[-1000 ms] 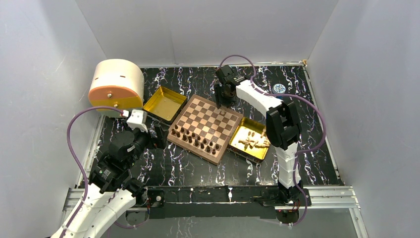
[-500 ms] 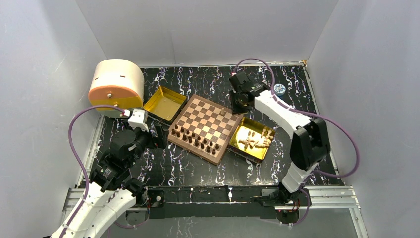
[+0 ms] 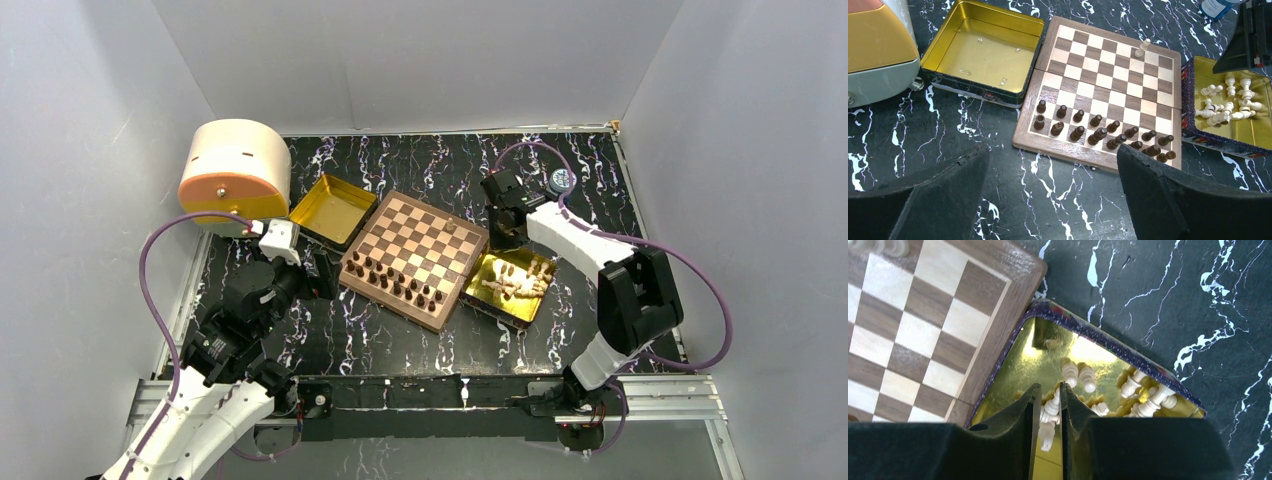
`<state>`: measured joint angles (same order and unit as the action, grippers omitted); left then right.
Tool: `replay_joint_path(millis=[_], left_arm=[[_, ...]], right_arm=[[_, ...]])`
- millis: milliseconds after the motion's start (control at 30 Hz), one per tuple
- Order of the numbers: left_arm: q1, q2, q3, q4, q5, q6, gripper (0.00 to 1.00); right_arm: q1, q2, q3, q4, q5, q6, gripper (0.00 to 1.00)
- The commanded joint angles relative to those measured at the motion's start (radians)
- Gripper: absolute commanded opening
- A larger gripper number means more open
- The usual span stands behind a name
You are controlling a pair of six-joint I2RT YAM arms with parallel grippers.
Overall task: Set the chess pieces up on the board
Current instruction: Pick up the chess piece from the storage box.
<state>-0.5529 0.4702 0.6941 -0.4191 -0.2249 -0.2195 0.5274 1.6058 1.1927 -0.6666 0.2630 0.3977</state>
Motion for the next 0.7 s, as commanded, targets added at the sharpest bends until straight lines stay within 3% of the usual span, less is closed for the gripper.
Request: replay_joint_path(millis=[0, 133, 667], left_arm=[[-0.004, 0.007, -0.008, 0.017, 0.001, 0.012, 0.95], [-0.004, 0.000, -0.009, 0.017, -0.001, 0.012, 0.95], [-0.004, -0.001, -0.007, 0.018, 0.002, 0.012, 0.95]], right_arm=[[-0.029, 0.028, -0.015, 0.070, 0.013, 0.036, 0.28], [-0.047, 0.047, -0.037, 0.088, 0.005, 0.038, 0.33], [-0.058, 0.047, -0.100, 0.100, -0.003, 0.043, 0.34]])
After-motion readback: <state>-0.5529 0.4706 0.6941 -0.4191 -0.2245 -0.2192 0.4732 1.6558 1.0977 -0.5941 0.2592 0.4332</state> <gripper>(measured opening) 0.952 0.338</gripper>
